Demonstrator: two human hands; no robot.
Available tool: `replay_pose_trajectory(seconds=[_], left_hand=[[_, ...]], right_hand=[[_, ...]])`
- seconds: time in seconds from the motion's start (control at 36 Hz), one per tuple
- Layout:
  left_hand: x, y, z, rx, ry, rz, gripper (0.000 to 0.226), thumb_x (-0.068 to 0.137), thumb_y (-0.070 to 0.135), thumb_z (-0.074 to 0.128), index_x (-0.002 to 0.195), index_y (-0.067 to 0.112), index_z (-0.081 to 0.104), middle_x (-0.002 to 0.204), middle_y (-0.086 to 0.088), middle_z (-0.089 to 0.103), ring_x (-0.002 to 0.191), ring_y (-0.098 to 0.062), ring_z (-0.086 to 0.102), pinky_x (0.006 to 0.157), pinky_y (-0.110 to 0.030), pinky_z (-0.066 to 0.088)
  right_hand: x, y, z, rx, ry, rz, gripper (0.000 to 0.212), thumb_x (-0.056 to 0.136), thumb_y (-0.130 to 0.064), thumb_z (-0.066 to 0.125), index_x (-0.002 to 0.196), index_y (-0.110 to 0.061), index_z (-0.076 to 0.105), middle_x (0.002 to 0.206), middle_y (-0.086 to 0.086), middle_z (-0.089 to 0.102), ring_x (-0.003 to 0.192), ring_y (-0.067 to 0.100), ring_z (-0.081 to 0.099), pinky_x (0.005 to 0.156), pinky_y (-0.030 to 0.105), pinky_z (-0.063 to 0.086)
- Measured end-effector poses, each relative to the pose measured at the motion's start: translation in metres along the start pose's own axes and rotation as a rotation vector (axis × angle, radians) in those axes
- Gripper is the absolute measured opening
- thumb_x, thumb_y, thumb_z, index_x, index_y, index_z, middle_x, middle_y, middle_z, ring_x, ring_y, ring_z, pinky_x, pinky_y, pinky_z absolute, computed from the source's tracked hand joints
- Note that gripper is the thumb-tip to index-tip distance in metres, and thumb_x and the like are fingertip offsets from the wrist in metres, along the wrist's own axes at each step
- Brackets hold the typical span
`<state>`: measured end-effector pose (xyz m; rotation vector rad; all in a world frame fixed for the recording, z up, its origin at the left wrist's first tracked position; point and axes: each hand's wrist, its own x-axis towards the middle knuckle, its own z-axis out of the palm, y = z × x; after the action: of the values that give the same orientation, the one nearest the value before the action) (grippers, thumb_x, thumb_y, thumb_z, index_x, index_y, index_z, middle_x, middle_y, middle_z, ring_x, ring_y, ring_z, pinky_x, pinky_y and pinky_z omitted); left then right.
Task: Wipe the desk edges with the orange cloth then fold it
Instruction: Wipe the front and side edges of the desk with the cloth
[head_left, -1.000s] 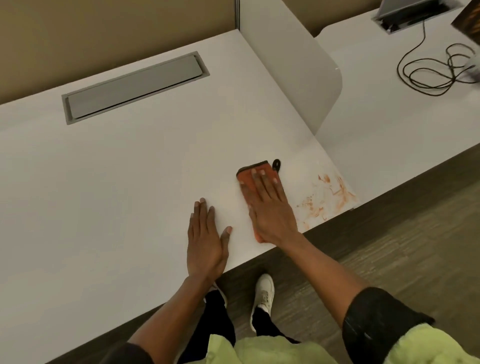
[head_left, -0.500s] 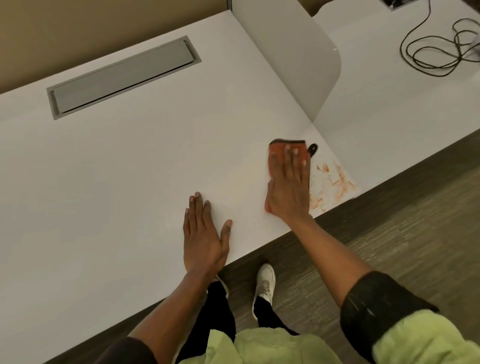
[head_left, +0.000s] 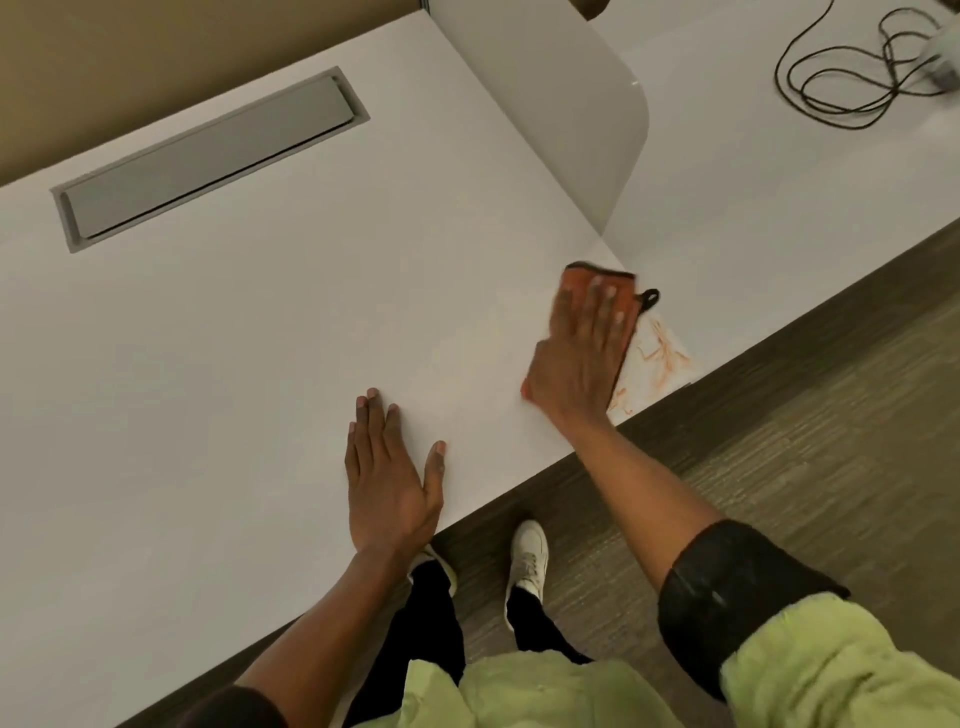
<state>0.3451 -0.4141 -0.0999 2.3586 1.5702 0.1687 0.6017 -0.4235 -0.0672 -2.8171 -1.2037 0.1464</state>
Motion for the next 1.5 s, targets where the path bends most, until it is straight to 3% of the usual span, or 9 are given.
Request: replay_pose_trajectory(seconds=[0.17,0.36,0.58,0.75,0.83,0.94,1.14,1.36,1.5], left_hand=[[0.001,0.003,0.001,0.014,0.006,0.002,0.079,0.111,0.061,0.036,0.172,0.013,0.021,0.185,0.002,-0.006,0.17,-0.015,-0.011,0.138,-0.043,0.006],[0.0,0.004,0.0,0.025,0.001,-0.002,0.079,0.111,0.06,0.036,0.171,0.011,0.022,0.185,-0.001,-0.003,0.17,-0.016,-0.011,0.138,-0.046,0.008],[0.002,0.006,-0.003,0.038,-0.003,0.005,0.079,0.111,0.06,0.035,0.171,0.01,0.022,0.185,-0.002,-0.003,0.17,-0.016,-0.01,0.138,-0.04,0.001],[0.003,0.007,-0.003,0.059,-0.001,0.009,0.08,0.111,0.059,0.036,0.171,0.009,0.021,0.185,-0.004,-0.001,0.171,-0.018,-0.008,0.137,-0.037,-0.001],[0.002,0.008,-0.003,0.053,0.0,0.006,0.08,0.11,0.059,0.036,0.171,0.009,0.023,0.185,-0.004,0.0,0.171,-0.017,-0.008,0.138,-0.04,0.002],[0.0,0.008,-0.005,0.048,-0.012,0.003,0.08,0.11,0.059,0.035,0.17,0.008,0.025,0.185,-0.005,0.001,0.171,-0.018,-0.008,0.138,-0.045,0.008],[0.002,0.009,-0.007,0.038,-0.01,0.004,0.08,0.11,0.059,0.036,0.17,0.007,0.026,0.185,-0.005,0.002,0.171,-0.017,-0.008,0.138,-0.045,0.008],[0.001,0.007,-0.002,0.06,0.005,0.007,0.08,0.109,0.059,0.036,0.17,0.008,0.024,0.185,-0.005,0.001,0.171,-0.018,-0.007,0.138,-0.043,0.005],[0.001,0.007,-0.005,0.056,-0.004,0.012,0.08,0.11,0.059,0.035,0.17,0.007,0.025,0.185,-0.006,0.002,0.171,-0.018,-0.008,0.138,-0.043,0.005]], right_hand=[[-0.029,-0.02,0.002,0.089,0.019,0.102,0.086,0.102,-0.029,0.05,0.166,-0.006,-0.003,0.173,0.028,-0.008,0.162,0.043,-0.006,0.131,0.055,0.005],[-0.048,-0.027,0.014,0.058,-0.007,-0.295,0.098,0.095,-0.028,0.061,0.167,-0.006,-0.001,0.174,0.024,-0.008,0.162,0.04,-0.008,0.131,0.055,0.007],[0.01,0.007,-0.005,0.082,0.045,0.113,0.08,0.103,-0.022,0.048,0.167,-0.005,0.004,0.174,0.026,-0.002,0.163,0.04,-0.001,0.132,0.052,0.006],[-0.065,-0.036,0.012,0.115,0.055,-0.185,0.079,0.098,-0.014,0.044,0.166,-0.003,0.007,0.172,0.029,-0.003,0.162,0.045,-0.005,0.131,0.059,0.005],[-0.066,-0.035,0.016,0.127,0.003,-0.243,0.091,0.096,-0.013,0.059,0.167,-0.006,0.003,0.173,0.026,-0.007,0.162,0.042,-0.009,0.131,0.057,0.006],[-0.014,-0.01,0.004,0.021,0.008,-0.077,0.107,0.09,-0.026,0.072,0.166,-0.004,0.001,0.173,0.029,-0.003,0.162,0.044,-0.002,0.132,0.055,0.005],[0.023,-0.002,-0.014,0.096,0.024,0.262,0.091,0.094,-0.02,0.066,0.164,-0.001,0.011,0.172,0.033,0.0,0.161,0.046,0.0,0.131,0.057,0.006],[-0.017,-0.045,0.003,0.088,0.023,-0.139,0.079,0.1,-0.013,0.054,0.165,0.0,0.011,0.172,0.031,0.001,0.161,0.046,-0.001,0.131,0.058,0.007],[0.026,0.004,-0.014,0.035,0.016,0.099,0.1,0.09,-0.026,0.071,0.165,-0.001,0.01,0.172,0.032,0.002,0.161,0.047,0.004,0.131,0.058,0.007]])
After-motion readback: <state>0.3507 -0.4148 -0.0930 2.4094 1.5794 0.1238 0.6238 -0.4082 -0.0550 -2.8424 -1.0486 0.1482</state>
